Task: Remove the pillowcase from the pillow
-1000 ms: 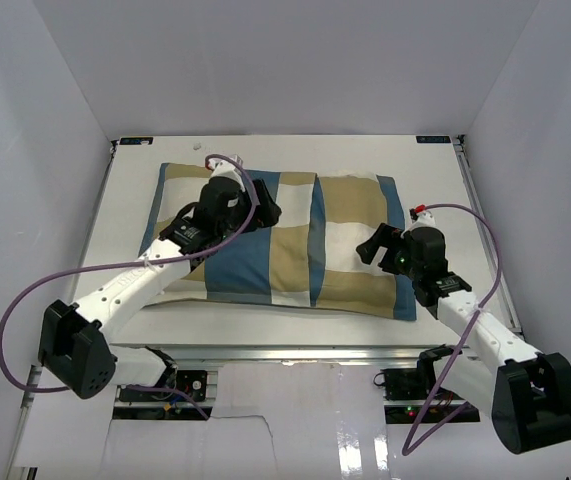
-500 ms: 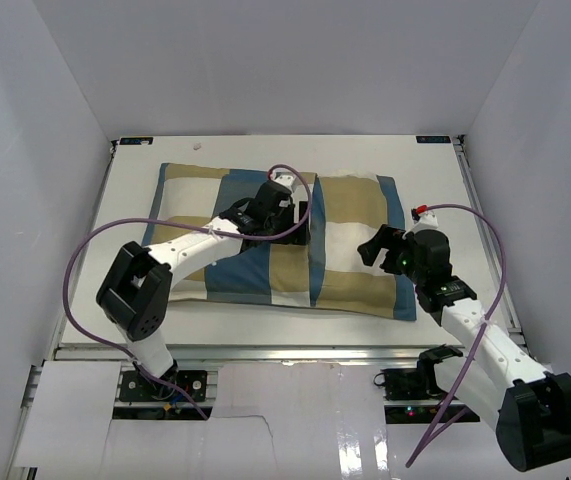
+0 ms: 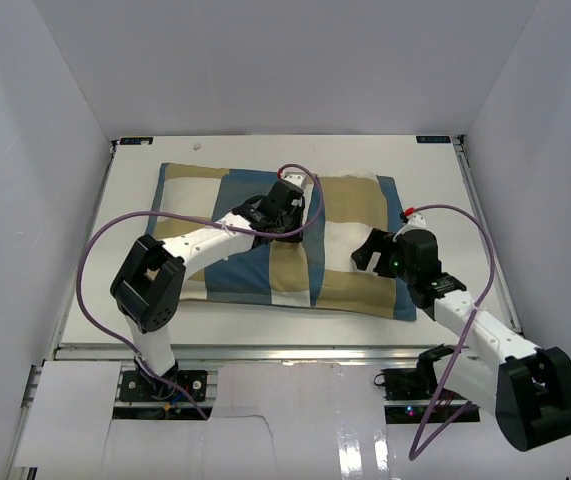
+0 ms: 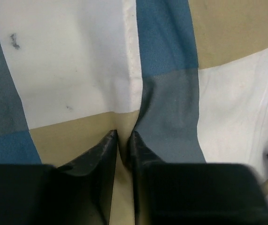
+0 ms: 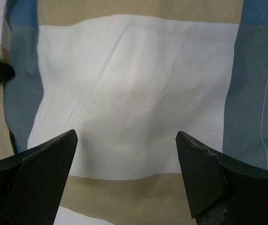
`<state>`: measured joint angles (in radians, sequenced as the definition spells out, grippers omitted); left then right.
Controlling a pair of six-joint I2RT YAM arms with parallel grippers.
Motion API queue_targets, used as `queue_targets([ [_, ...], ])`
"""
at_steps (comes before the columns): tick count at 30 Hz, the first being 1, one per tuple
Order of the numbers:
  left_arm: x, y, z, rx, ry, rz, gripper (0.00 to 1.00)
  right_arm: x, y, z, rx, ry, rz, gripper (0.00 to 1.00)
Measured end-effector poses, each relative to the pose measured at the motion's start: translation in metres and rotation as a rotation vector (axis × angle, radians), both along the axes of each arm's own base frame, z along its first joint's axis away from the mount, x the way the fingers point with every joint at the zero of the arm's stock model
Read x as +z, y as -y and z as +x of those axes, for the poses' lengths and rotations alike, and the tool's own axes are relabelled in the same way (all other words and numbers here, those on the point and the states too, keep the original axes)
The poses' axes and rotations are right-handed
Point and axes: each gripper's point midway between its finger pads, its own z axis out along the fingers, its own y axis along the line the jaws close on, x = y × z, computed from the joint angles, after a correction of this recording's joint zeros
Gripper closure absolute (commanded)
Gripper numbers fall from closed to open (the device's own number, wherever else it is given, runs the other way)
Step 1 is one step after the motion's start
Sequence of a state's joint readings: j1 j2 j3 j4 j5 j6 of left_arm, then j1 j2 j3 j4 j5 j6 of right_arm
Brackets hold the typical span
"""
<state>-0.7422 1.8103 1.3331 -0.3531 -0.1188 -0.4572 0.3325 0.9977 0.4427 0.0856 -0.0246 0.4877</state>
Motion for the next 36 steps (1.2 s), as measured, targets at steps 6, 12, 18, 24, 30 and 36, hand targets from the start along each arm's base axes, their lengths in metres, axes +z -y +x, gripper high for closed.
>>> queue_targets([
  [6, 0.006, -0.006, 0.001, 0.028, 0.017, 0.002, 1.00, -0.030, 0.002, 0.002, -0.022, -0.090, -0.032, 0.09],
  [12, 0.027, -0.016, -0.015, 0.026, 0.045, -0.067, 1.00, -0.039, 0.002, 0.005, -0.041, -0.115, -0.033, 0.09],
  [18, 0.047, -0.027, -0.026, 0.059, 0.108, -0.164, 1.00, -0.036, 0.002, 0.006, -0.025, -0.117, -0.049, 0.11],
  [24, 0.012, -0.035, -0.043, 0.057, 0.085, -0.204, 1.00, 0.011, 0.001, 0.013, -0.037, -0.026, -0.074, 0.17],
  [30, -0.008, -0.041, -0.048, 0.058, 0.093, -0.211, 1.00, 0.095, -0.049, 0.033, 0.053, 0.157, -0.056, 0.18],
  [36, -0.011, -0.045, -0.047, 0.080, 0.113, -0.232, 1.00, 0.097, -0.115, 0.052, 0.122, 0.153, -0.121, 0.18],
])
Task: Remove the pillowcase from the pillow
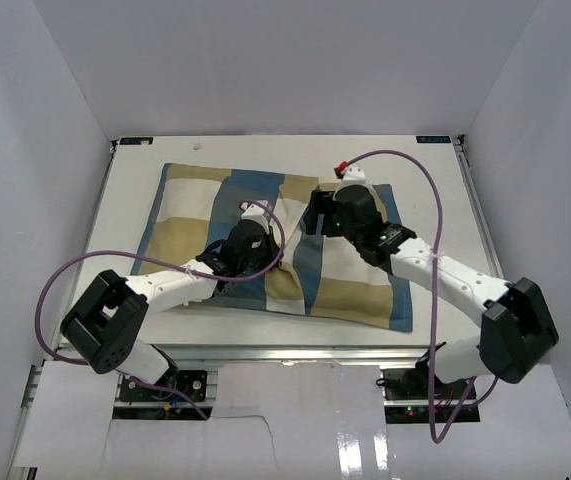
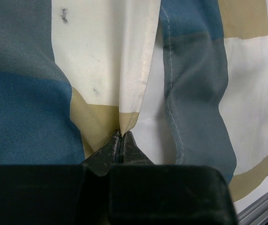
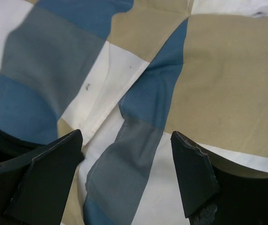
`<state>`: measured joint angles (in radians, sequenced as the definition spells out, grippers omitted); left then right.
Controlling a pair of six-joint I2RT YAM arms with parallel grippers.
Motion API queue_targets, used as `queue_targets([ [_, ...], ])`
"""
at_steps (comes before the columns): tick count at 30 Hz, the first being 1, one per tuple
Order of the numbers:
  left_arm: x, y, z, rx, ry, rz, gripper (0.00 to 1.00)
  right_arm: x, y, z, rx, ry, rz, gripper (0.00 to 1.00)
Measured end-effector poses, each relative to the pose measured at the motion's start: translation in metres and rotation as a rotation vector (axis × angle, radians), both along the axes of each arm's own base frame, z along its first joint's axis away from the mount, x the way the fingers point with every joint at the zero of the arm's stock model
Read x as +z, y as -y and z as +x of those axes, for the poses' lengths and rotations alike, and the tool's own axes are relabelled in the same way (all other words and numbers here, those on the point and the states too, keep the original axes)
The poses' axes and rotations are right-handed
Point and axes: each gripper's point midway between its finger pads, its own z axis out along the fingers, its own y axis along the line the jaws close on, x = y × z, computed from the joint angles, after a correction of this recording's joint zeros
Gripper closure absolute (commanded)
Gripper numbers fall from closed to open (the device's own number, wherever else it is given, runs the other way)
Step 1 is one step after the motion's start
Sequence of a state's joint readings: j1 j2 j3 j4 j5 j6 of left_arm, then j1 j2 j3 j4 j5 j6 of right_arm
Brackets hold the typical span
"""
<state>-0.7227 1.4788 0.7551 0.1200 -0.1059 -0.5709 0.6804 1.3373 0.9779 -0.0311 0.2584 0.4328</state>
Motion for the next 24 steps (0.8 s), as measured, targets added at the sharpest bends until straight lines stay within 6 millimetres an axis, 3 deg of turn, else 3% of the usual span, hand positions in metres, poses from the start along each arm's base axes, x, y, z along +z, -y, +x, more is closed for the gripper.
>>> queue_targets([
  [6, 0.000, -0.004, 0.003, 0.028, 0.007, -0.007, 1.00, -0.058, -0.022, 0.002, -0.018, -0.097, -0.153, 0.18],
  [10, 0.000, -0.005, 0.004, 0.036, 0.004, -0.010, 1.00, -0.084, -0.029, 0.001, -0.026, -0.137, -0.236, 0.21],
  [14, -0.001, -0.007, 0.006, 0.050, 0.006, -0.005, 1.00, -0.100, -0.027, 0.000, -0.038, -0.154, -0.291, 0.56],
  [16, -0.001, -0.009, 0.006, 0.059, 0.007, 0.001, 1.00, -0.101, -0.022, 0.002, -0.066, -0.150, -0.308, 0.67],
  [17, -0.002, -0.011, 0.008, 0.066, 0.007, 0.004, 1.00, -0.100, -0.018, 0.004, -0.081, -0.143, -0.312, 0.80],
  [18, -0.003, -0.012, 0.008, 0.072, 0.007, 0.009, 1.00, -0.099, -0.013, 0.005, -0.099, -0.138, -0.320, 0.85],
  [20, -0.005, -0.015, 0.010, 0.083, 0.005, 0.016, 1.00, -0.096, -0.003, 0.004, -0.119, -0.129, -0.326, 0.91],
  [24, -0.011, -0.019, 0.012, 0.099, -0.003, 0.033, 1.00, -0.080, 0.029, 0.003, -0.174, -0.110, -0.308, 0.92],
])
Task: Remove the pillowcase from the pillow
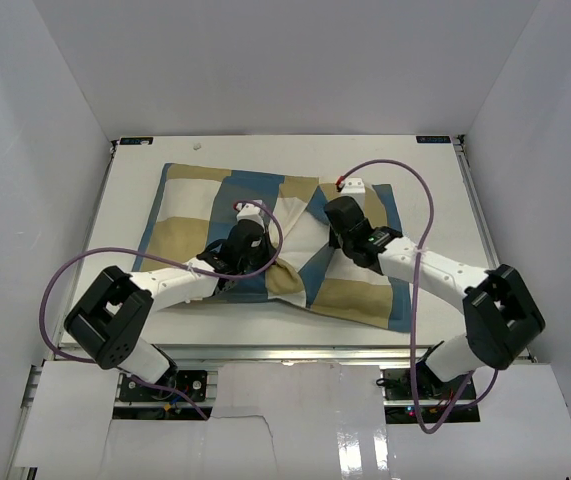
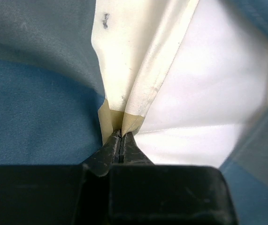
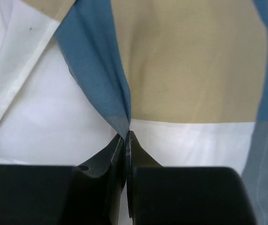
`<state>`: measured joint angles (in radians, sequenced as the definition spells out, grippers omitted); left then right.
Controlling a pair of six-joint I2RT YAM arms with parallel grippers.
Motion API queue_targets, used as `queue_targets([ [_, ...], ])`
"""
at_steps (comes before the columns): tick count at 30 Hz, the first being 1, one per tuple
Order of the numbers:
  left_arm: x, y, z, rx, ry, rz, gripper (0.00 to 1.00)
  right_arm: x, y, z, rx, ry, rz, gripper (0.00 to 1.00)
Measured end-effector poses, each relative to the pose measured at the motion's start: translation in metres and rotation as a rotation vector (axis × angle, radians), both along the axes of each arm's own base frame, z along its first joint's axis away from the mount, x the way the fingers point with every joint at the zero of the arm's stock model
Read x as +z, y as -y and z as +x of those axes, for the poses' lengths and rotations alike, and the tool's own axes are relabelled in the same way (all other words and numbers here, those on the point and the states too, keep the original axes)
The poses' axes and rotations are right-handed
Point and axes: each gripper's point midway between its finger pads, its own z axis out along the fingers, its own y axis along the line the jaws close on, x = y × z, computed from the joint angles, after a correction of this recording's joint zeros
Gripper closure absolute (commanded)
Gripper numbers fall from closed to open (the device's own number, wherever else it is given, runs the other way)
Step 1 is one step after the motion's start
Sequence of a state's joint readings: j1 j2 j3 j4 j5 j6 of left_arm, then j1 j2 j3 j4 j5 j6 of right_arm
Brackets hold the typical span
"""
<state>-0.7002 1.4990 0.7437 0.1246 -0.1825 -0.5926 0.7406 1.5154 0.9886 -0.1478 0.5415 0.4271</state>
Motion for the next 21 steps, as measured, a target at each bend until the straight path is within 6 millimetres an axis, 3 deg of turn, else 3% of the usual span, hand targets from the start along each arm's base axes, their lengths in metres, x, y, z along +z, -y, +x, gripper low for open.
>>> queue_targets([
  [4, -0.005, -0.002, 0.002, 0.011, -0.007, 0.015, 1.00, 0.012, 0.027, -0.003, -0.037, 0.026, 0.024, 0.92],
  [11, -0.006, -0.005, 0.003, 0.025, -0.006, 0.029, 1.00, 0.003, 0.052, -0.023, -0.026, 0.008, 0.090, 0.92],
  [18, -0.011, -0.006, 0.005, 0.035, -0.009, 0.045, 0.98, 0.004, 0.056, -0.030, 0.012, 0.008, 0.211, 0.92],
  [20, -0.011, -0.004, 0.003, 0.006, -0.010, 0.048, 0.76, -0.001, 0.052, -0.036, 0.050, 0.009, 0.243, 0.92],
  [21, -0.010, -0.002, 0.001, -0.022, -0.011, 0.048, 0.53, -0.003, 0.050, -0.039, 0.068, 0.009, 0.256, 0.92],
])
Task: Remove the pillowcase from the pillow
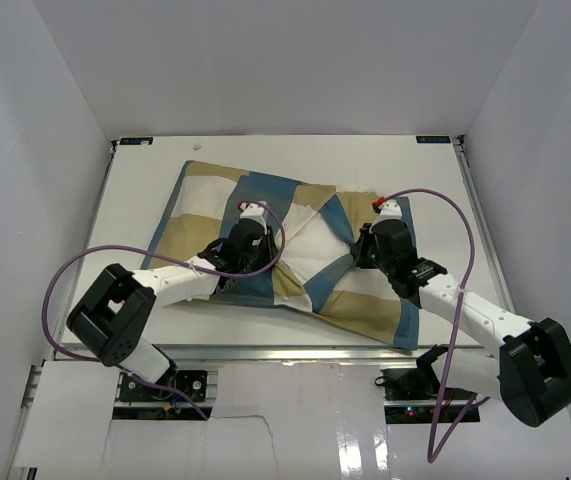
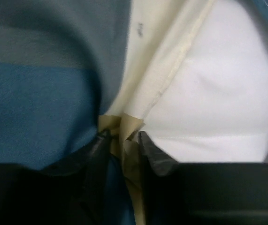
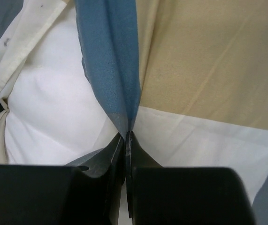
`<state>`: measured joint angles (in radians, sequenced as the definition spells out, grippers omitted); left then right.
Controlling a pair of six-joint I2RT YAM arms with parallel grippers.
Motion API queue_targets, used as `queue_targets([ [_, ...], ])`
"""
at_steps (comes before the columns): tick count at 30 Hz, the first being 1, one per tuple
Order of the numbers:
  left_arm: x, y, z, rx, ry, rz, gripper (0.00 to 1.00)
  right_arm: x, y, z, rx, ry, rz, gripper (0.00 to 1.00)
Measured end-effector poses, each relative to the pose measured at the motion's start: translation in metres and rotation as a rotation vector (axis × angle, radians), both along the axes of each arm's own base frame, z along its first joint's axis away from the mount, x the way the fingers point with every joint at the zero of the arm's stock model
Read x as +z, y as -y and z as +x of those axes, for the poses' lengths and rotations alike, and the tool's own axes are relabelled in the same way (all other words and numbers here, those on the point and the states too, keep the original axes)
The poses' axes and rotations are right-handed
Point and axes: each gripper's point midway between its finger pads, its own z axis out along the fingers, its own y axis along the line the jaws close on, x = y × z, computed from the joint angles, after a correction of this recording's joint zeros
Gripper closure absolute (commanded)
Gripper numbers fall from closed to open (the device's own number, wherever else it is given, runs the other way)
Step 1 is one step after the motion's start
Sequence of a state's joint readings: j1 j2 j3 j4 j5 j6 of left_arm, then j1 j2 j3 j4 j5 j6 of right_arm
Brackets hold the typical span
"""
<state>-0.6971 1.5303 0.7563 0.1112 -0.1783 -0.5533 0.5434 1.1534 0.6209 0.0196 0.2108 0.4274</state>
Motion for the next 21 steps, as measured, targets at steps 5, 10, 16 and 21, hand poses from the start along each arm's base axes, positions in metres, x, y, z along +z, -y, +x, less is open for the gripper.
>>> queue_targets([
  [5, 0.026, 0.030, -0.021, -0.195, 0.003, -0.086, 0.27, -0.001, -0.009, -0.013, 0.077, 0.014, 0.056, 0.92],
  [10, 0.078, 0.077, -0.031, -0.368, 0.031, -0.175, 0.25, 0.021, -0.017, -0.014, 0.118, 0.096, 0.118, 0.92],
  [16, 0.096, 0.140, -0.012, -0.446, 0.023, -0.139, 0.25, 0.013, -0.016, -0.019, 0.129, 0.089, 0.126, 0.92],
  [21, 0.009, 0.142, -0.017, -0.411, -0.141, 0.029, 0.26, 0.020, -0.012, -0.021, 0.115, 0.119, 0.135, 0.92],
])
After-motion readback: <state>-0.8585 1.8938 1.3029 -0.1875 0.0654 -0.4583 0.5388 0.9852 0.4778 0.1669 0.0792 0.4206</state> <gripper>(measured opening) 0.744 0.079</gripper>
